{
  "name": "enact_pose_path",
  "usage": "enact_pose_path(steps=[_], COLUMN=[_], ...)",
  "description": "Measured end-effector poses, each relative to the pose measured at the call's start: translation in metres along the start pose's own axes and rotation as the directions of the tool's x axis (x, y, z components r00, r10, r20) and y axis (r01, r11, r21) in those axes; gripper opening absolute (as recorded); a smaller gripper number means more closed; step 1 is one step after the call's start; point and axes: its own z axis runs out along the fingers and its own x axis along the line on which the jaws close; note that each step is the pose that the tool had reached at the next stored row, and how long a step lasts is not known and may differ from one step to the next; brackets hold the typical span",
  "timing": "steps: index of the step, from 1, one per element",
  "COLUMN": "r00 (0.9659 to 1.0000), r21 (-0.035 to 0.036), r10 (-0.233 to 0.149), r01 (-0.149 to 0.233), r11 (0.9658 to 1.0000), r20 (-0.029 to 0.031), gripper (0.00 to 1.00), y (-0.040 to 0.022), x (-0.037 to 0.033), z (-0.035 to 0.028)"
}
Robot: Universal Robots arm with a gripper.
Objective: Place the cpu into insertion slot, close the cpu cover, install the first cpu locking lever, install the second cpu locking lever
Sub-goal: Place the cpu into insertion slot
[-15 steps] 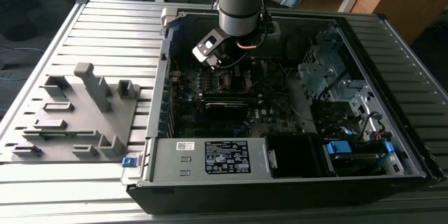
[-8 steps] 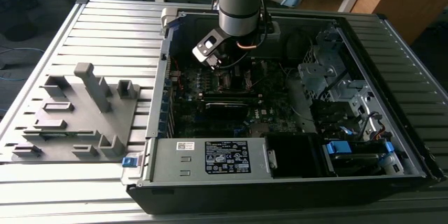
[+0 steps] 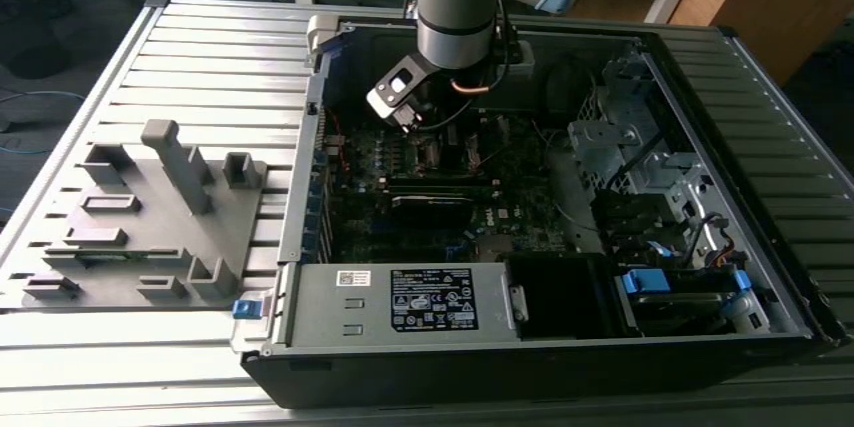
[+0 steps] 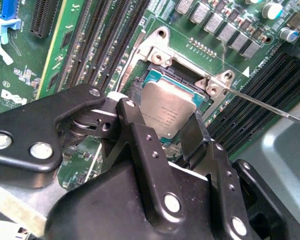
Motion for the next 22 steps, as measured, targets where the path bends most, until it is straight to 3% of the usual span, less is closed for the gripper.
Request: enact_pose_path(steps=[9, 15, 22], r00=[1.0, 1.0, 1.0], r21=[0.0001, 0.0, 0.0], r10=[0.0, 0.0, 0.0], r01=[0.0, 0.0, 0.0], r11=[1.0, 1.0, 1.0], r20=[0.0001, 0.0, -0.0001], gripper=[0.61, 0.61, 0.61], y=[0.0, 0.0006, 0.0009], x=[0.0, 0.0003, 0.0005], z=[-0.0004, -0.0092, -0.0144])
